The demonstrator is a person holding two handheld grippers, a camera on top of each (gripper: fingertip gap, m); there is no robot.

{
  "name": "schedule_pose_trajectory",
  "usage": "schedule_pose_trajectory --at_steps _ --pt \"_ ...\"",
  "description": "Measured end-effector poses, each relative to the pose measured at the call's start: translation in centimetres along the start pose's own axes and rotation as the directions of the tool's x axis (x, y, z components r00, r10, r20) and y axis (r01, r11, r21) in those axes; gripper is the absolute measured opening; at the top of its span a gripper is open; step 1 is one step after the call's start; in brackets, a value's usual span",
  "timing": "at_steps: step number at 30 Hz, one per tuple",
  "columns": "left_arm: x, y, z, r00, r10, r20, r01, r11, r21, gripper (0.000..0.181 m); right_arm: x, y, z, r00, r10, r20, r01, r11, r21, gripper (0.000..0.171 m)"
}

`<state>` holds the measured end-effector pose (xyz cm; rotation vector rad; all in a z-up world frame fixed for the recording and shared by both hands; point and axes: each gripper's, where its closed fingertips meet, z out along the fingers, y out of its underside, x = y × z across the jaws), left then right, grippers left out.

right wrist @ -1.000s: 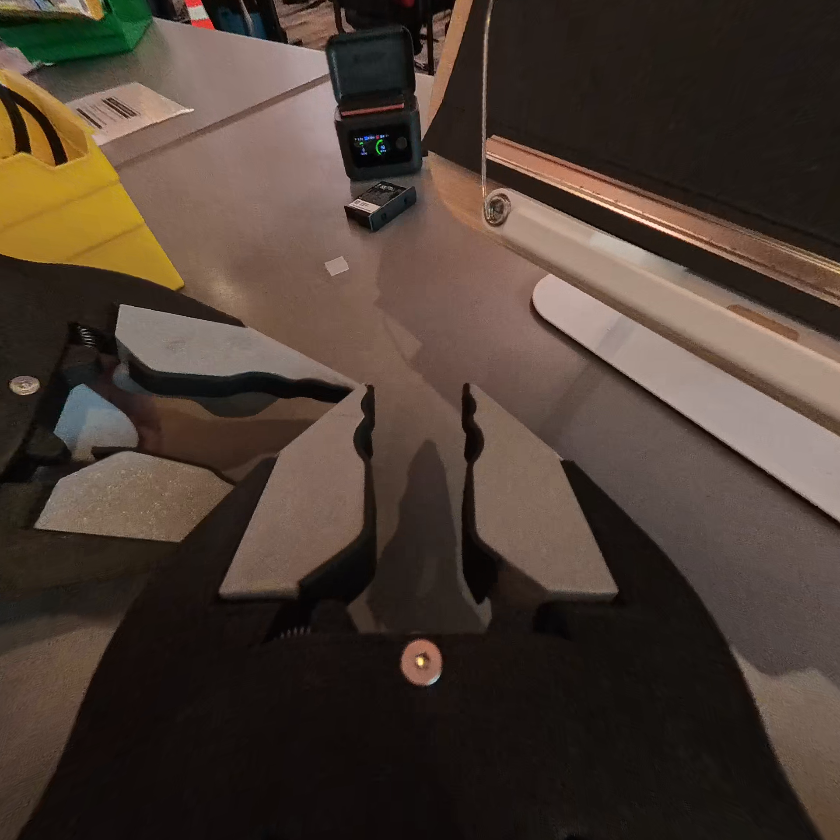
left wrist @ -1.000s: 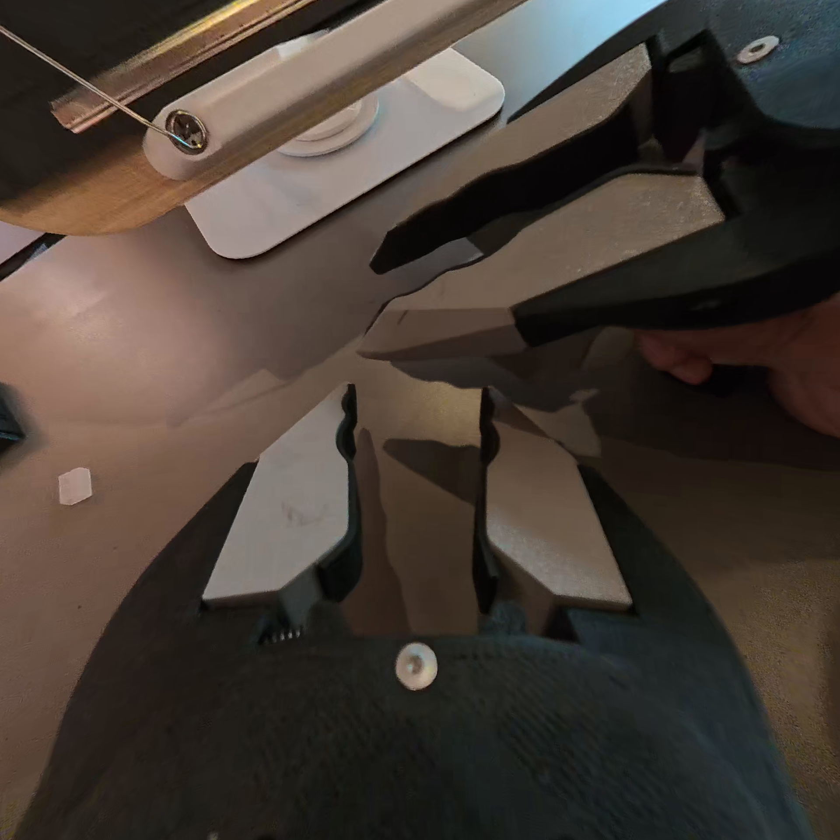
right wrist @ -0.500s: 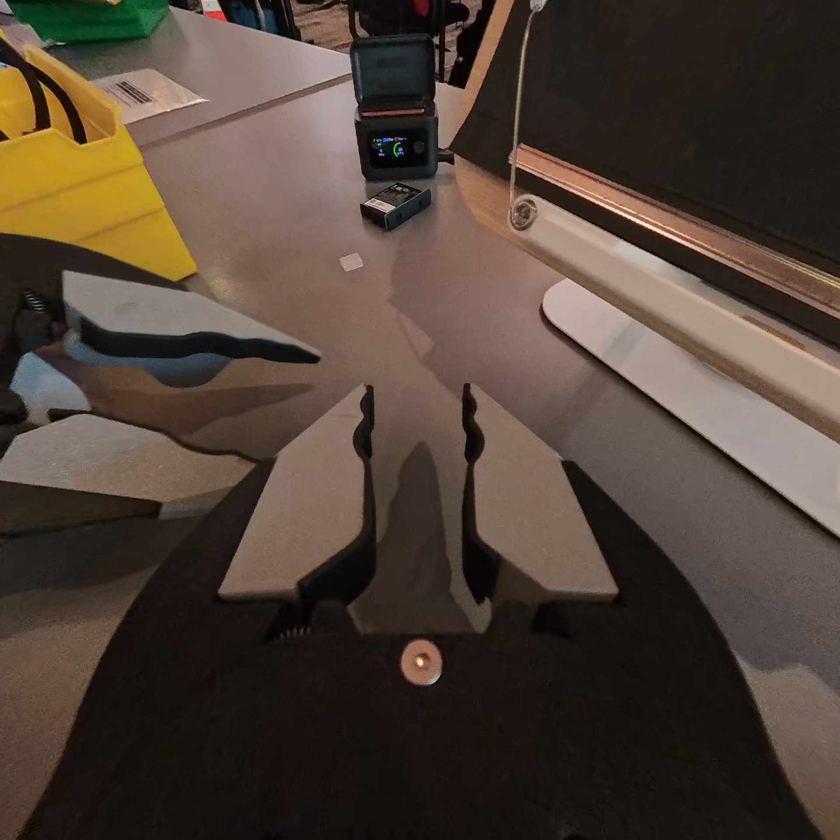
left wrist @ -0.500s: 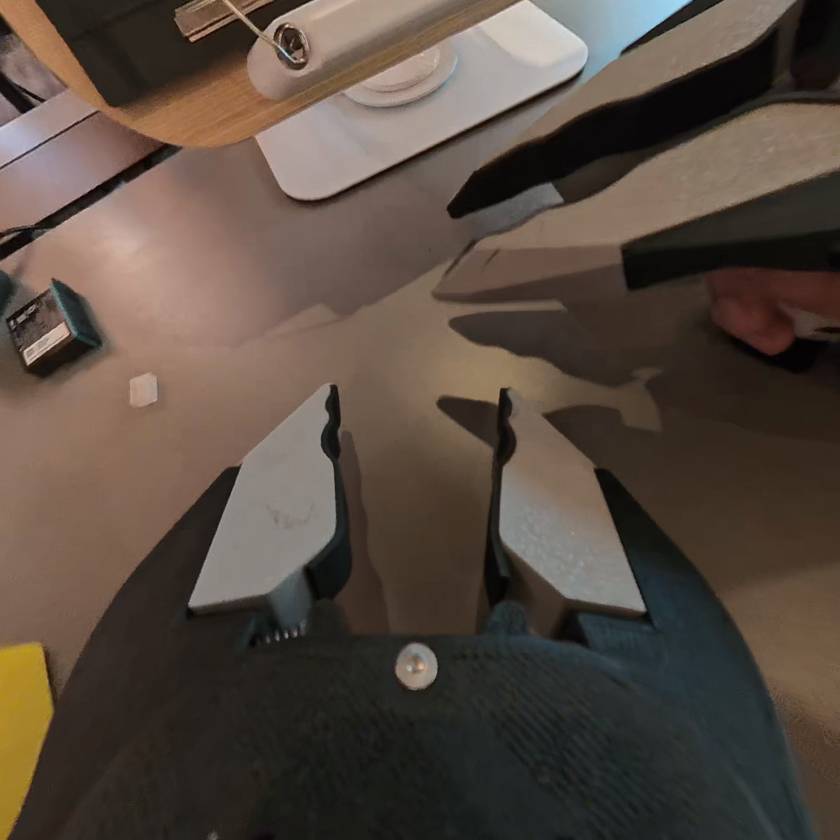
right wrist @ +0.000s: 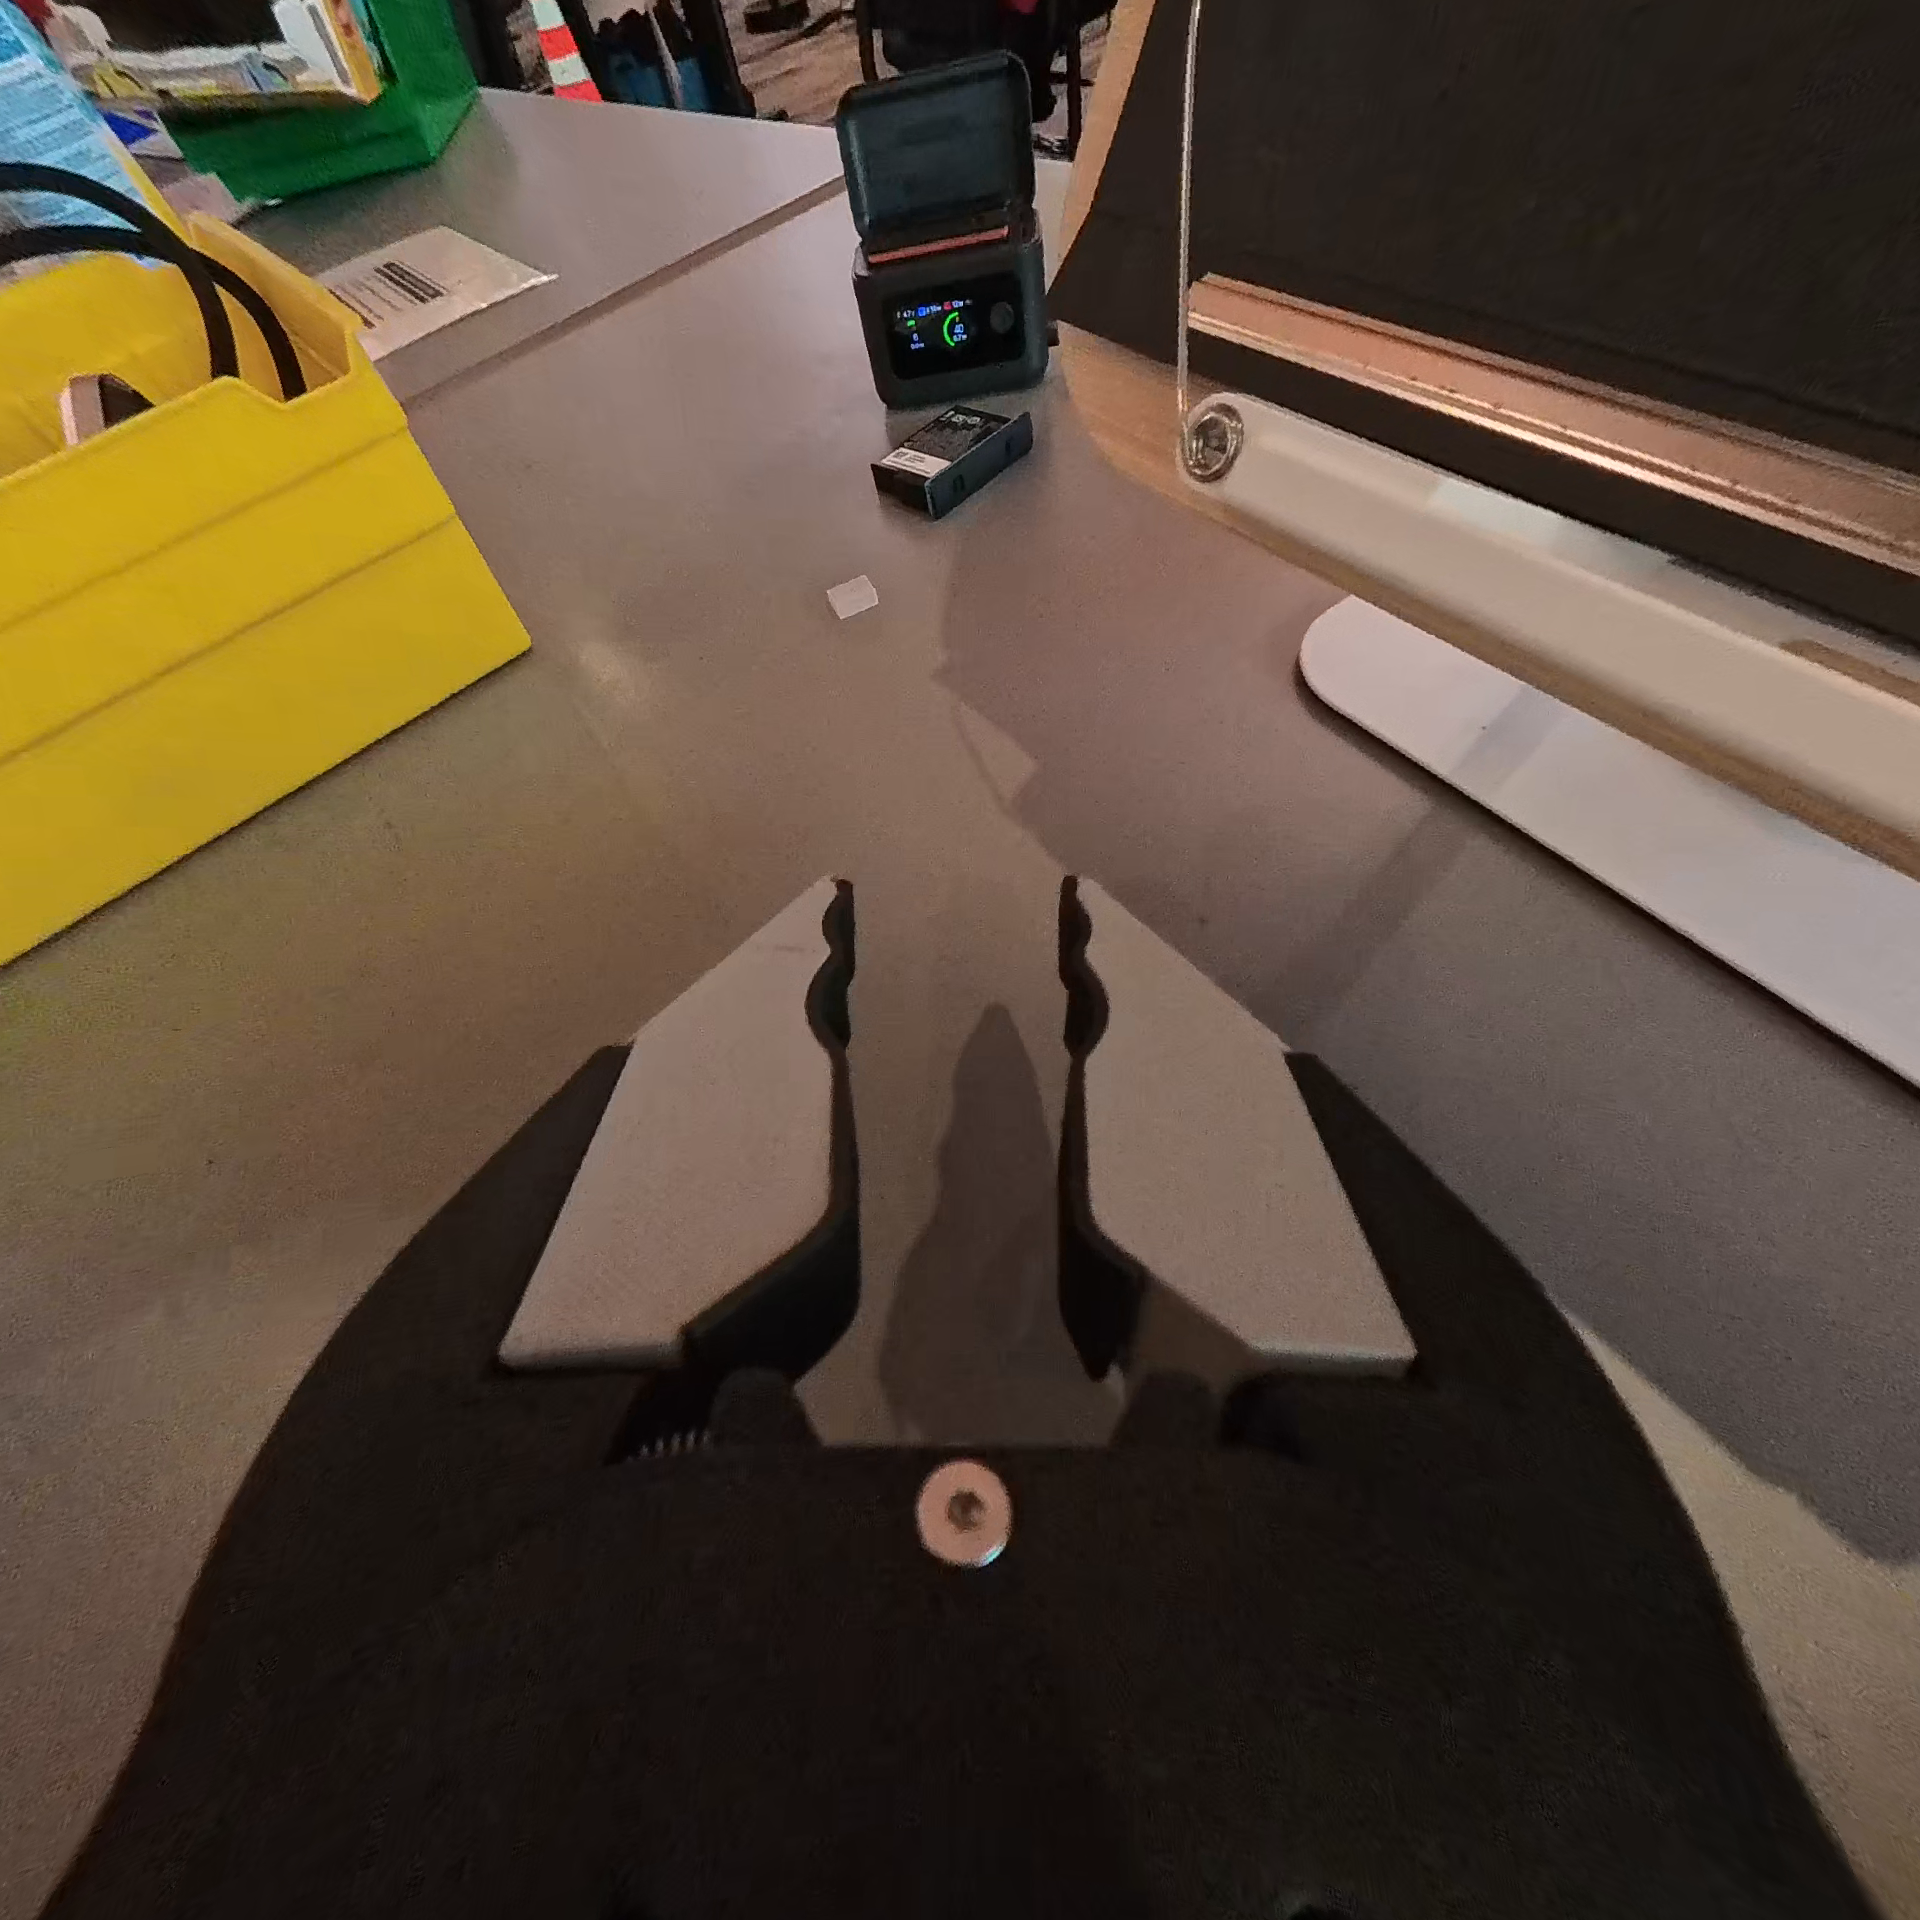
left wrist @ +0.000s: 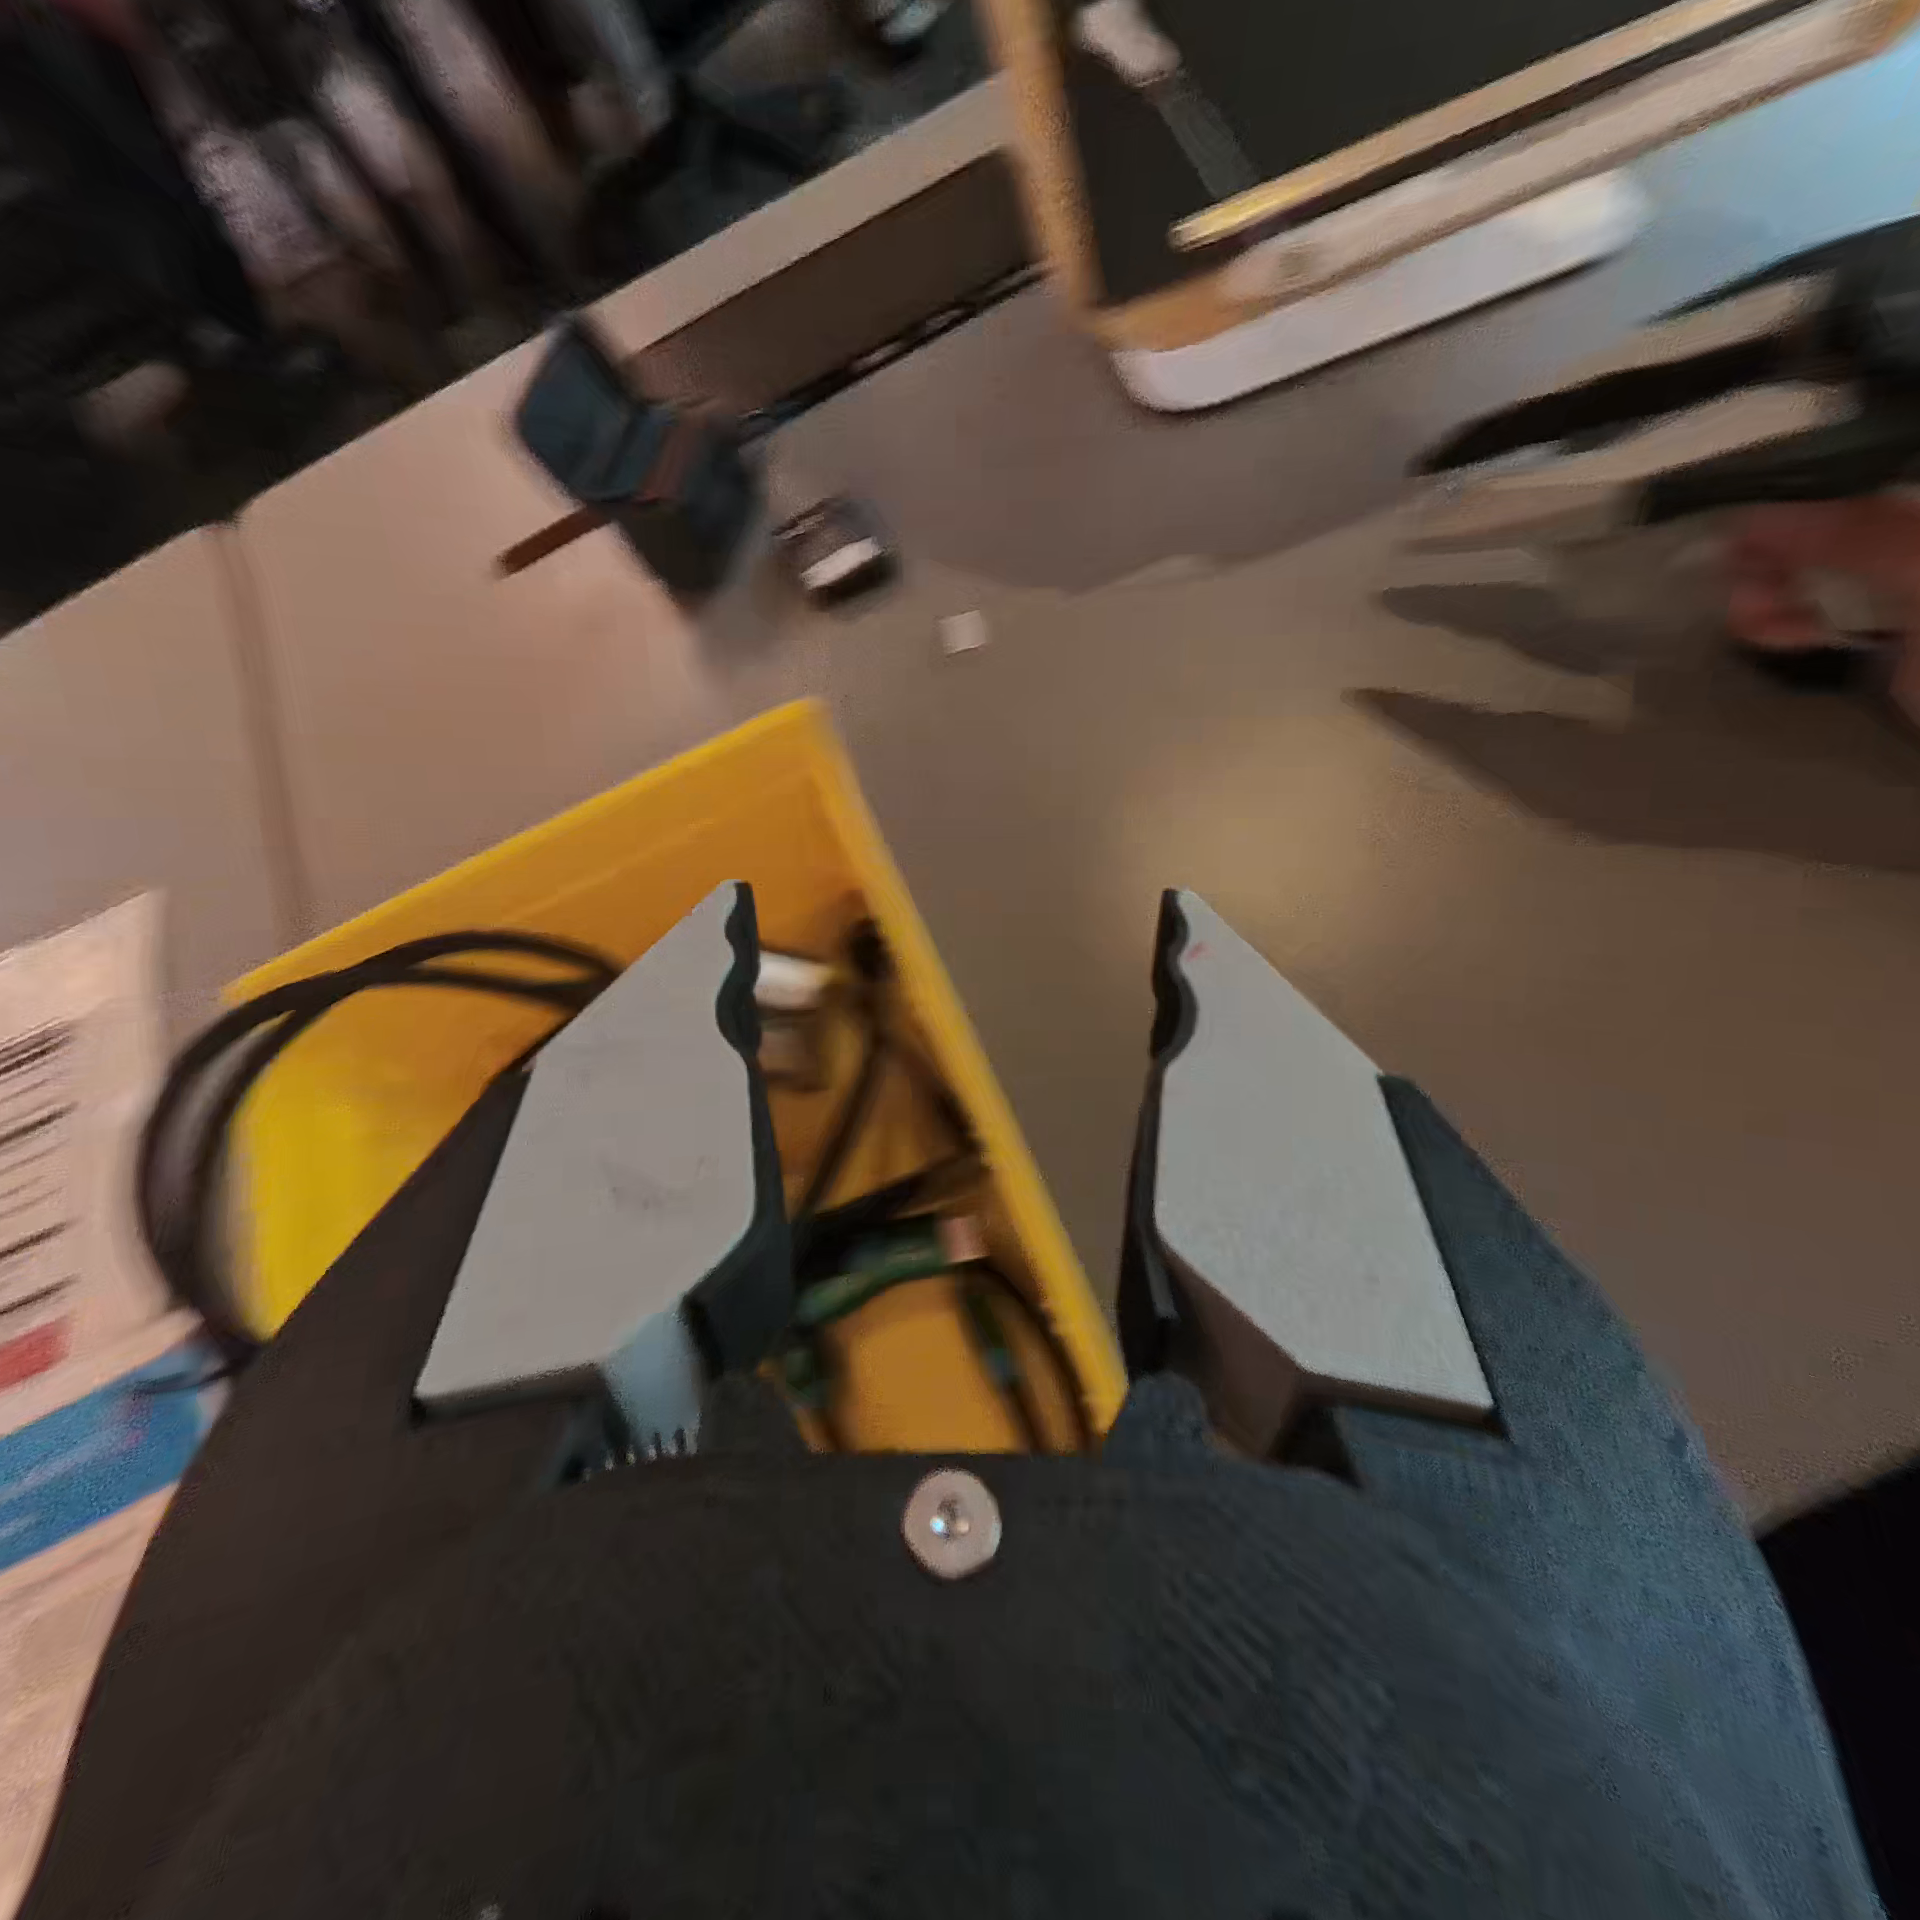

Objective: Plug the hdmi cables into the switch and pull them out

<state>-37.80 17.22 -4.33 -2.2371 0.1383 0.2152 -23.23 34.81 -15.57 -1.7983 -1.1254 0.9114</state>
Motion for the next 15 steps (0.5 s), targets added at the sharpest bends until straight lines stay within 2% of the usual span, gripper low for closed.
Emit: schedule_pose_trajectory --at_steps 2,4,6,8,12,15 --pt "-4.4 1.5 1.0 0.997 -0.024 0.078 0.030 0.997 -0.076 0.073 0.0 0.1 0.1 1.000 0.007 0.004 -0.007 1.000 -0.005 0.037" --pt "-6.2 3.4 2.7 0.996 -0.068 0.064 0.077 0.986 -0.147 0.073 0.1 0.0 0.0 1.000 0.017 0.008 -0.017 1.000 -0.003 0.038" --pt "-6.2 5.2 4.4 0.997 -0.072 0.008 0.072 0.975 -0.211 0.077 0.2 0.0 0.0 1.000 0.029 0.012 -0.029 1.000 0.002 0.039" --pt "-6.7 6.6 5.9 0.999 -0.029 0.016 0.032 0.965 -0.259 0.077 0.2 0.0 0.0 0.999 0.039 0.016 -0.039 0.999 0.001 0.039" --pt "-6.1 7.6 8.1 1.000 -0.003 -0.031 -0.006 0.956 -0.294 0.067 0.3 -0.1 0.1 0.998 0.052 0.026 -0.052 0.999 0.001 0.039" --pt "-6.3 7.6 8.8 0.999 0.017 -0.042 -0.030 0.948 -0.318 0.050 0.2 -0.1 0.2 0.998 0.056 0.033 -0.056 0.998 -0.003 0.039"
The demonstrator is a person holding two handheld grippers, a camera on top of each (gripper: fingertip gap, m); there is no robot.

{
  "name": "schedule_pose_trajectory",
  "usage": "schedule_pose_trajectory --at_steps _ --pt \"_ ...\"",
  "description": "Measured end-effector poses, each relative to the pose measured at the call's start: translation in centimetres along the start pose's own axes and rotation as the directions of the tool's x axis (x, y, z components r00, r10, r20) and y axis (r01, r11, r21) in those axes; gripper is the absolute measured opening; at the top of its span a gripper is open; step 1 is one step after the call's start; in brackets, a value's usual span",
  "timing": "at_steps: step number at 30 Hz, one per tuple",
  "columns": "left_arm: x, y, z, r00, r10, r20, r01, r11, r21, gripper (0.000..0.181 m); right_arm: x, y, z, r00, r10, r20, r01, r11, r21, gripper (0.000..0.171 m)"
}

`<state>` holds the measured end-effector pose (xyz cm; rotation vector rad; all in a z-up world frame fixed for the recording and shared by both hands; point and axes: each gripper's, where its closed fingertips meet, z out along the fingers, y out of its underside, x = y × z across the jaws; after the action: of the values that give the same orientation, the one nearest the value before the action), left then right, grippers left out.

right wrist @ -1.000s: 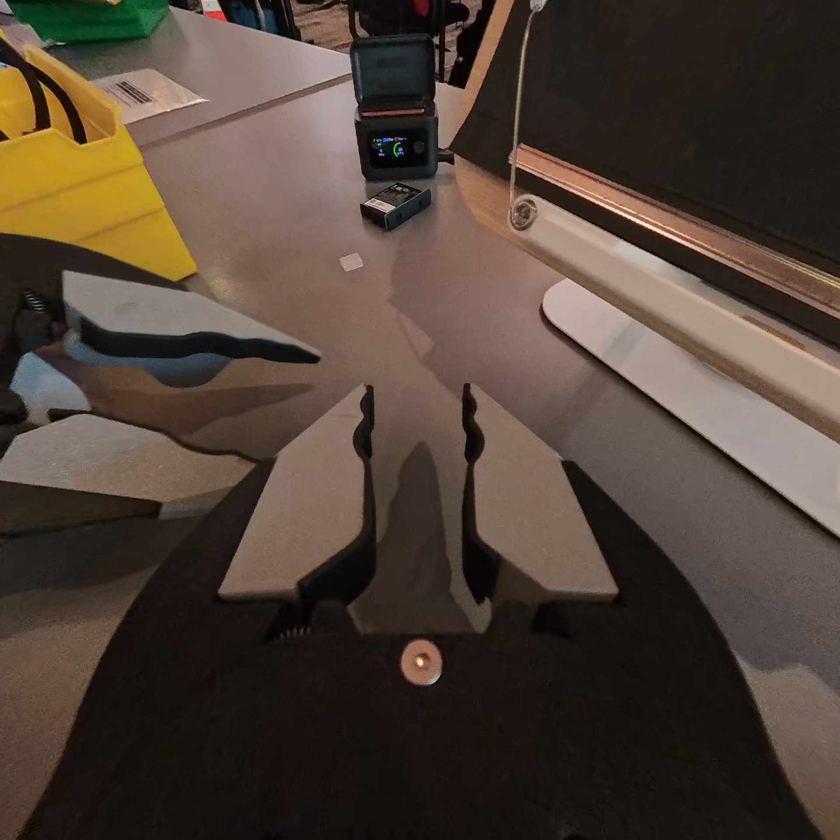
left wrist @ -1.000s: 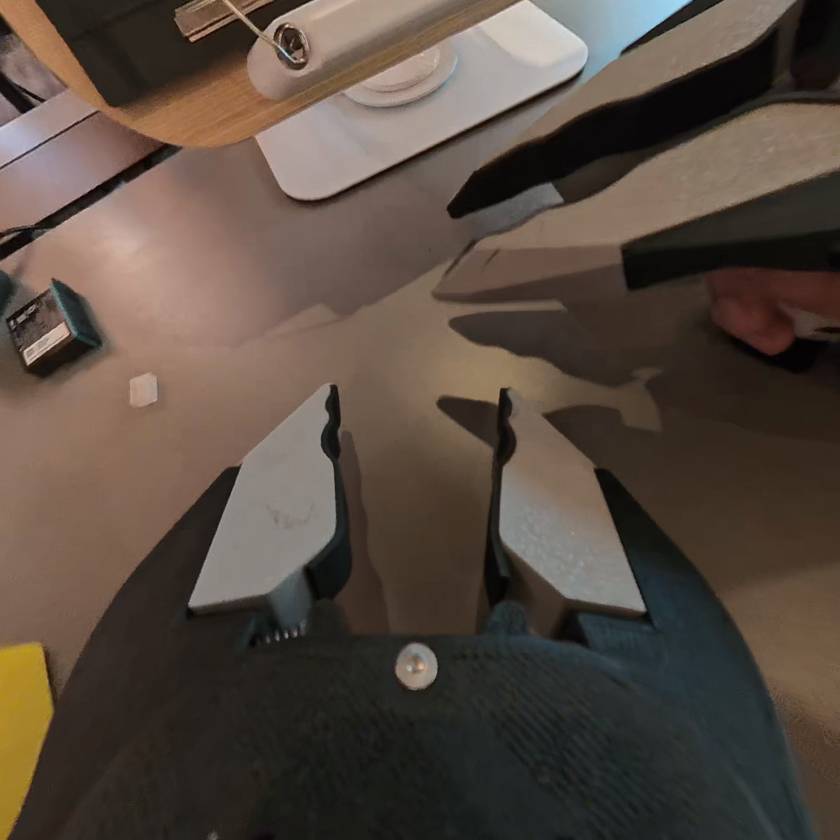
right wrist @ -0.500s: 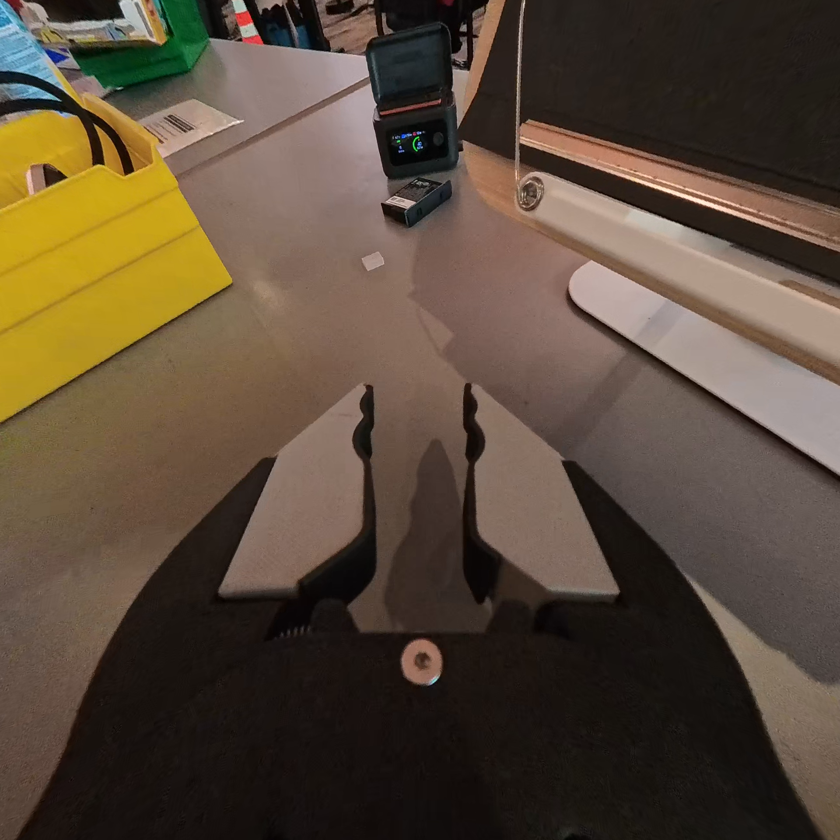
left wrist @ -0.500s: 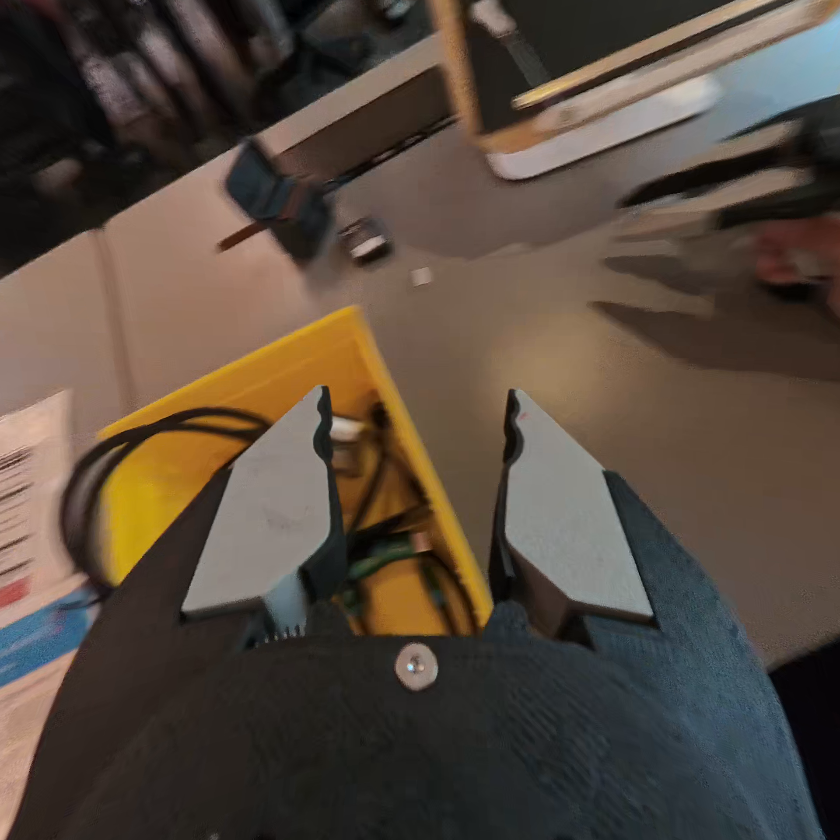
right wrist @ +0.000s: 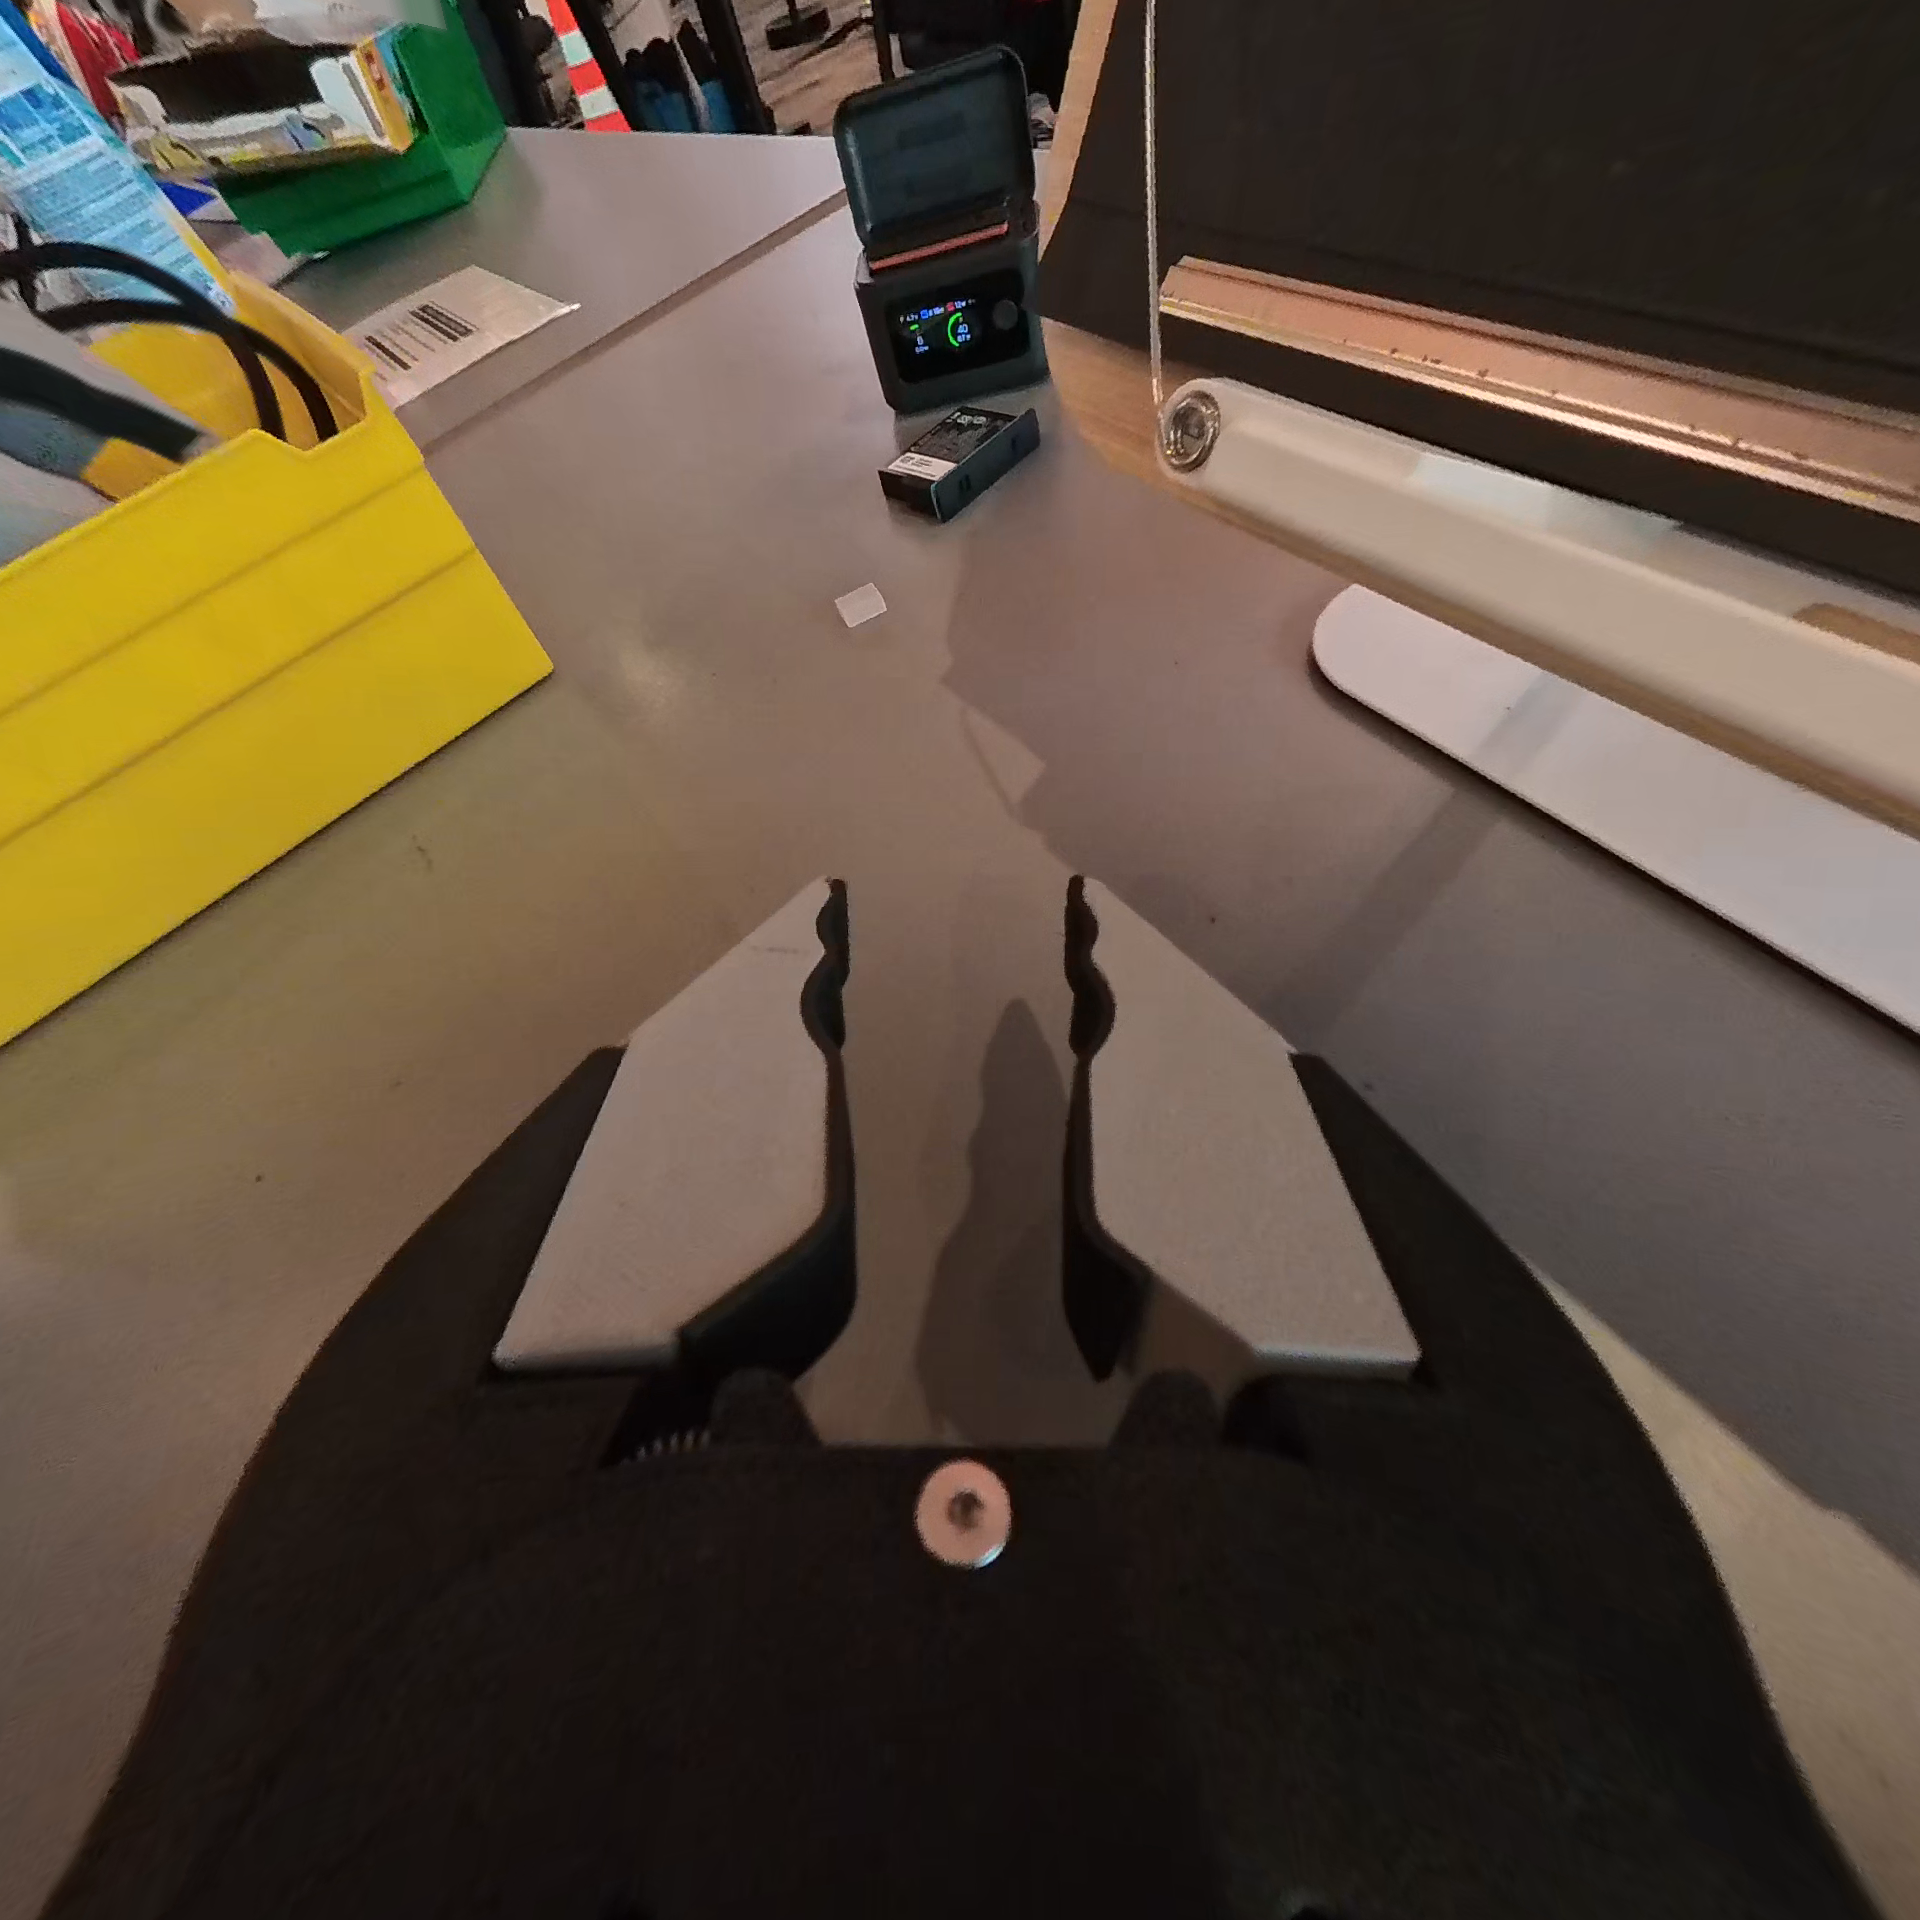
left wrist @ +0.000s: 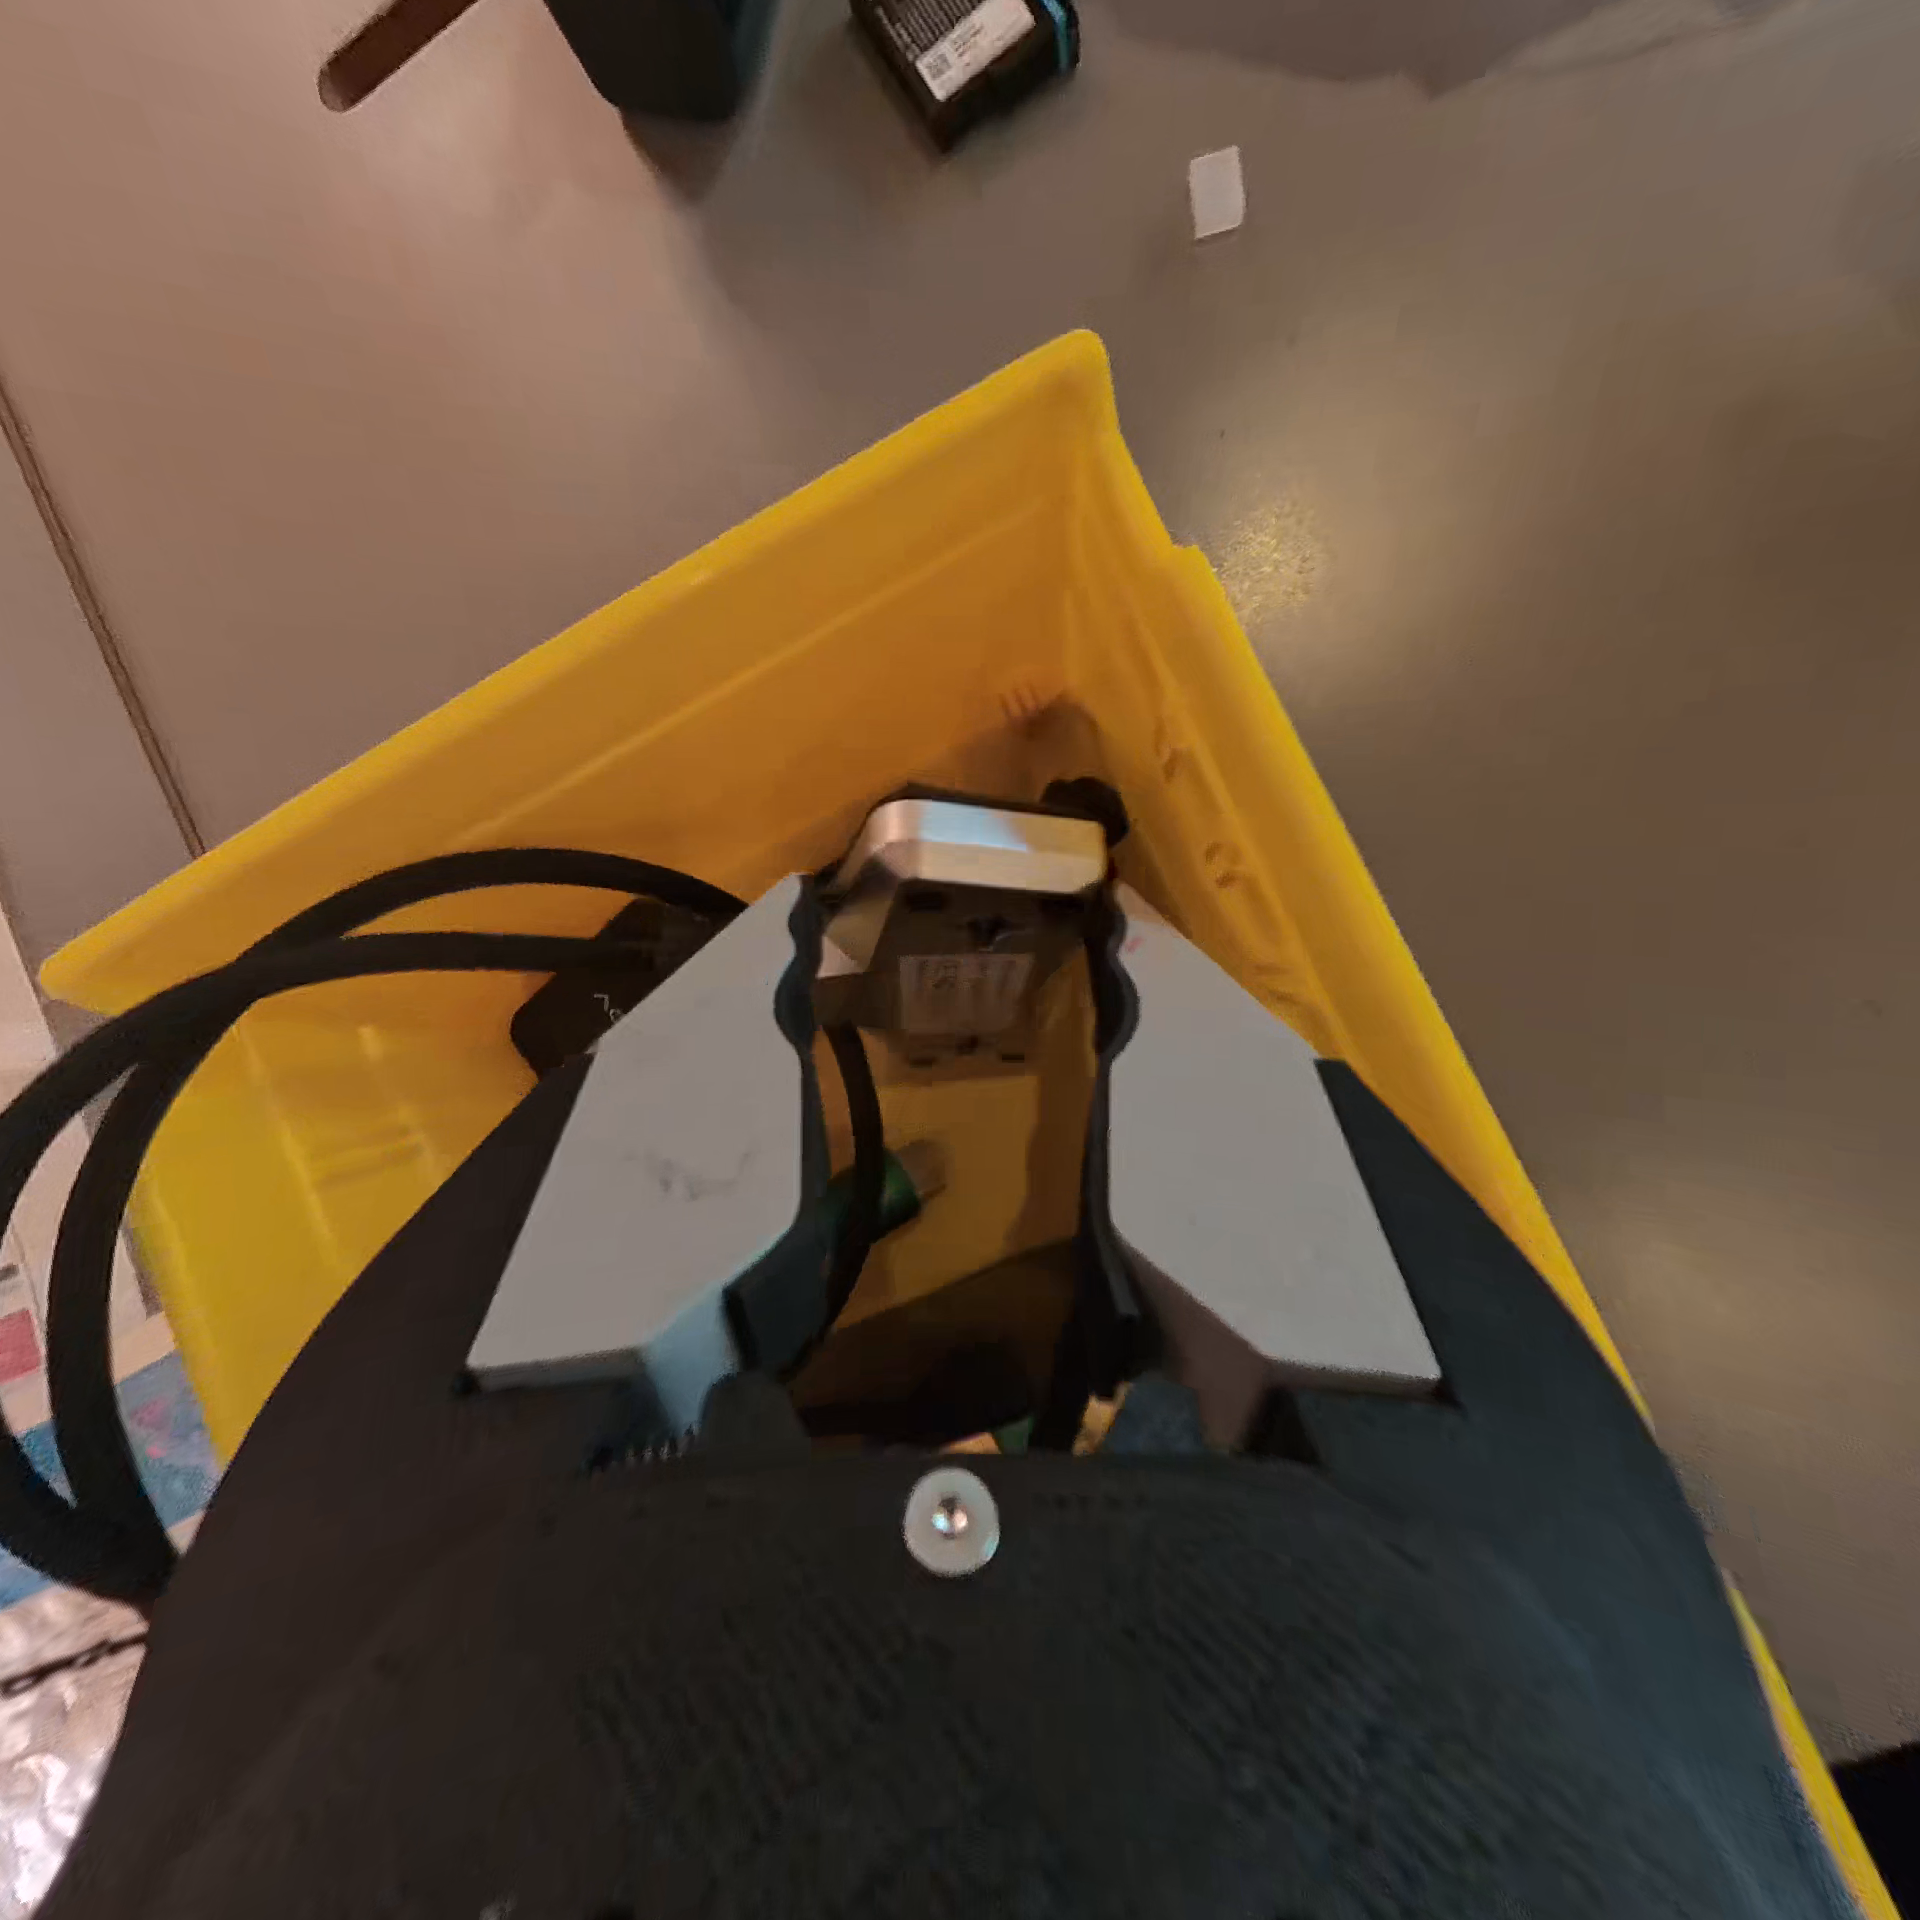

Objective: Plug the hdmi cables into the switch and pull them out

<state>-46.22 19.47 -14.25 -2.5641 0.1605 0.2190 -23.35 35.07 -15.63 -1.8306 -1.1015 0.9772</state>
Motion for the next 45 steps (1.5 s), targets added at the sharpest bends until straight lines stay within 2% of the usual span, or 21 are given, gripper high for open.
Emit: schedule_pose_trajectory --at_steps 3,6,10,14,17,20,26,30,34,37,40,45 --pt "-1.1 0.0 -0.5 0.993 0.092 0.080 -0.089 0.995 -0.050 0.047 -0.1 0.0 0.0 1.000 0.001 0.008 -0.001 1.000 -0.002 0.039" --pt "-3.0 -2.0 -3.5 0.974 0.118 0.191 -0.120 0.993 -0.002 0.046 -0.2 0.0 0.1 1.000 0.002 0.017 -0.002 1.000 -0.006 0.039" --pt "-5.2 -7.1 -11.4 0.943 0.081 0.324 -0.150 0.969 0.195 0.046 -0.3 0.1 0.3 1.000 0.005 0.028 -0.004 1.000 -0.012 0.039" --pt "-5.8 -12.2 -21.1 0.907 0.052 0.417 -0.221 0.903 0.369 0.045 -0.4 0.0 0.4 0.999 0.009 0.034 -0.008 1.000 -0.012 0.038" --pt "-4.4 -15.6 -27.2 0.907 0.056 0.418 -0.270 0.839 0.472 0.044 -0.3 0.0 0.3 0.999 0.016 0.034 -0.016 1.000 -0.007 0.038" --pt "-2.1 -18.6 -31.8 0.888 0.098 0.448 -0.343 0.792 0.506 0.043 -0.2 -0.3 0.2 0.999 0.021 0.033 -0.021 1.000 0.003 0.038" --pt "0.6 -24.3 -38.5 0.806 0.150 0.573 -0.478 0.736 0.479 0.043 -0.2 -0.7 -0.1 0.999 0.024 0.032 -0.025 1.000 0.015 0.038" --pt "3.8 -27.1 -41.5 0.818 0.168 0.550 -0.501 0.678 0.538 0.043 0.1 -0.9 -0.2 1.000 0.002 0.009 -0.002 1.000 0.022 0.037" --pt "10.0 -28.5 -42.3 0.884 0.255 0.392 -0.464 0.582 0.668 0.043 1.4 -1.6 -1.0 0.998 -0.035 -0.053 0.038 0.998 0.050 0.036" --pt "14.7 -28.4 -40.7 0.910 0.338 0.240 -0.396 0.536 0.746 0.042 2.1 -2.3 -2.2 0.997 -0.013 -0.071 0.020 0.995 0.098 0.038" --pt "18.6 -27.5 -36.6 0.911 0.402 0.095 -0.318 0.536 0.782 0.042 2.2 -3.4 -3.2 0.999 0.016 -0.042 -0.009 0.986 0.168 0.042" --pt "23.2 -23.1 -26.3 0.909 0.385 -0.159 -0.098 0.570 0.816 0.042 3.6 -5.4 -5.8 0.998 0.057 -0.024 -0.048 0.958 0.284 0.044"
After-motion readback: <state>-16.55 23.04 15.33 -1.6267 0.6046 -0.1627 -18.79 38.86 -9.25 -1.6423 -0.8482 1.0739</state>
